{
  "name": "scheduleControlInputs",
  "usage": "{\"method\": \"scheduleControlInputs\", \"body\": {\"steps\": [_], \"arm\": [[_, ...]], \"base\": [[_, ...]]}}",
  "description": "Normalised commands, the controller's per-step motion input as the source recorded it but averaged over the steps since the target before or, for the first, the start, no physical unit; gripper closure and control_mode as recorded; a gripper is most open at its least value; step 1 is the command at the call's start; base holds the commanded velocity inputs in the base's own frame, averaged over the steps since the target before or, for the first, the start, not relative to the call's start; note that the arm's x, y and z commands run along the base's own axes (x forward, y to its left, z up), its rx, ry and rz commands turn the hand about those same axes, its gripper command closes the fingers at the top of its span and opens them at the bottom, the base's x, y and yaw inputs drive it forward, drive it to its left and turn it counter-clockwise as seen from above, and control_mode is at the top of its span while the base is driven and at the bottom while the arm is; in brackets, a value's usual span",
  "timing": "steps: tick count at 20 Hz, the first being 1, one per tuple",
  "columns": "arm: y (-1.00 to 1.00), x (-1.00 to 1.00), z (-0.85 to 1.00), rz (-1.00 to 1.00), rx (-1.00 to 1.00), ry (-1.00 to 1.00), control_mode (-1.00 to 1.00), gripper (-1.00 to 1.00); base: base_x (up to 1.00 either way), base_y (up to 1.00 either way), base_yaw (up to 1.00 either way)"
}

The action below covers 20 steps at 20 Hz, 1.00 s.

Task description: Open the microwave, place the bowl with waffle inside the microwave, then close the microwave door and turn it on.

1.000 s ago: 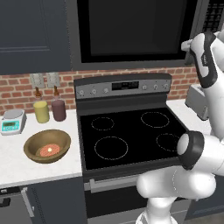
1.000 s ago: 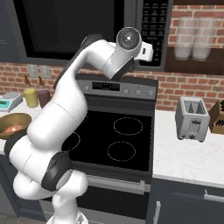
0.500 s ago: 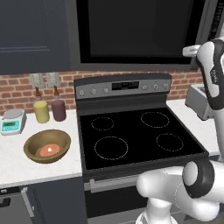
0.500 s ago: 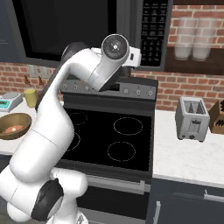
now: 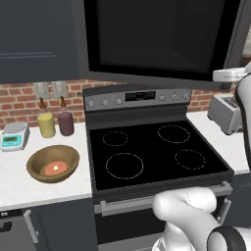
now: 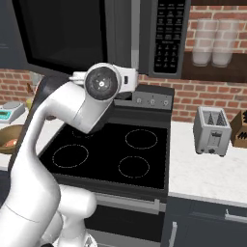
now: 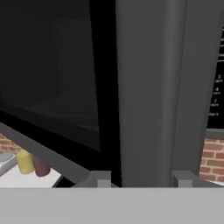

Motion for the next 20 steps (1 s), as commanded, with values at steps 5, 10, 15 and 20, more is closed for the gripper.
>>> {"method": "scheduleControlInputs", "body": {"steps": [5,10,15,20], "arm": [[1.00,-1.00,0.11,0.06,-0.11,-0.07,-1.00,1.00],[1.00,-0.95,0.19,0.01,-0.13,-0.06,-1.00,1.00],[0.96,-0.86,0.20,0.00,-0.15,-0.06,-1.00,1.00],[0.76,-0.64,0.20,0.00,-0.17,-0.03,-1.00,1.00]], "base": [[0.00,0.00,0.00],[0.00,0.00,0.00],[0.00,0.00,0.00],[0.00,0.00,0.00]]}}
